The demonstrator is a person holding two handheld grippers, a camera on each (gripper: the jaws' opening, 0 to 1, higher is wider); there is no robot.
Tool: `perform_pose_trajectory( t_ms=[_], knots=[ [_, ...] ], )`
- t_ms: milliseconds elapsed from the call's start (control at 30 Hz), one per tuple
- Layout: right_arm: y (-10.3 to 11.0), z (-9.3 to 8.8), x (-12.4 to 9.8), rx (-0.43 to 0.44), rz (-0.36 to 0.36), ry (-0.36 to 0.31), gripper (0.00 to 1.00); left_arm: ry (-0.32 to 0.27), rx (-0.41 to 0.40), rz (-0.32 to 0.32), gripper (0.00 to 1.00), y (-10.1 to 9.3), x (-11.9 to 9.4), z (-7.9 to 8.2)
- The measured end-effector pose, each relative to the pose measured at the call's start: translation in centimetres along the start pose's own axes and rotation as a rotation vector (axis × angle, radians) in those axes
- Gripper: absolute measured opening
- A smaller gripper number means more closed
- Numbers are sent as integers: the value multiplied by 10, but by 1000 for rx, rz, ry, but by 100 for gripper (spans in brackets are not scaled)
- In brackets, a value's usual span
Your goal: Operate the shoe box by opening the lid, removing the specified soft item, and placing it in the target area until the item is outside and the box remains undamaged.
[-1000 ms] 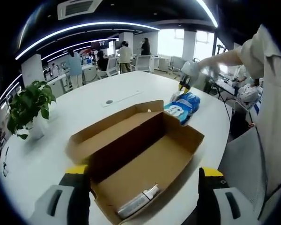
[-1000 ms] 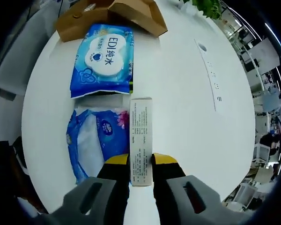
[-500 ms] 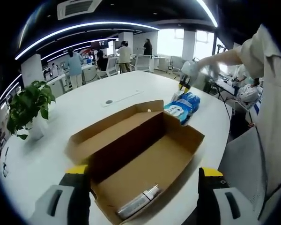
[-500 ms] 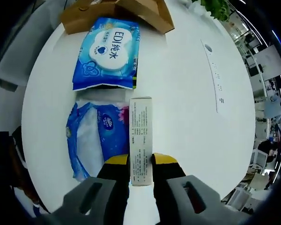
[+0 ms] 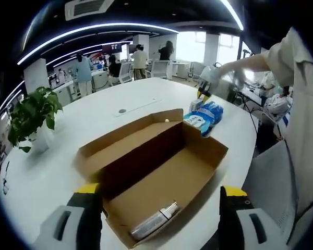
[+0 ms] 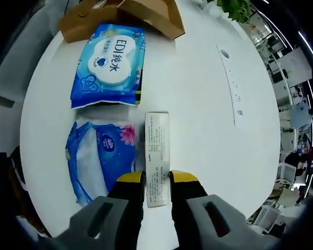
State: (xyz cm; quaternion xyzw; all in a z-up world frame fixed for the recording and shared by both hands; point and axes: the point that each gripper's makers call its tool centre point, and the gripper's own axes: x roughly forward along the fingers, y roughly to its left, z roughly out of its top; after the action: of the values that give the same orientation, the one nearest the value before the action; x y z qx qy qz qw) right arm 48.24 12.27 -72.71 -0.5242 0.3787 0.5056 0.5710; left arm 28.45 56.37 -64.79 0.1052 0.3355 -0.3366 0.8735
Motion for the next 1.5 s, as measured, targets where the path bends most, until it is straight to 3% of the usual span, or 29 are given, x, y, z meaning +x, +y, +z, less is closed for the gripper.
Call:
perform_pose_trajectory(
  t_ms=[300,500,833,1267,1500],
  knots=[
    [-8,8,-11,32,-62,-29,34,-6,13,12,86,3,-1,1],
    [-6,15,-26,149,-121,-88,43,-17,19,41,82,10,-1,5],
    [18,23,-54,349,-187,-221,59,34,65,61,71,18,3,-5],
    [45,47,-89,541,-285,-404,70,122,160,-27,64,11,12,-21],
    [69,59,-103,609,-315,-458,76,186,219,-81,62,7,17,-32]
  ],
)
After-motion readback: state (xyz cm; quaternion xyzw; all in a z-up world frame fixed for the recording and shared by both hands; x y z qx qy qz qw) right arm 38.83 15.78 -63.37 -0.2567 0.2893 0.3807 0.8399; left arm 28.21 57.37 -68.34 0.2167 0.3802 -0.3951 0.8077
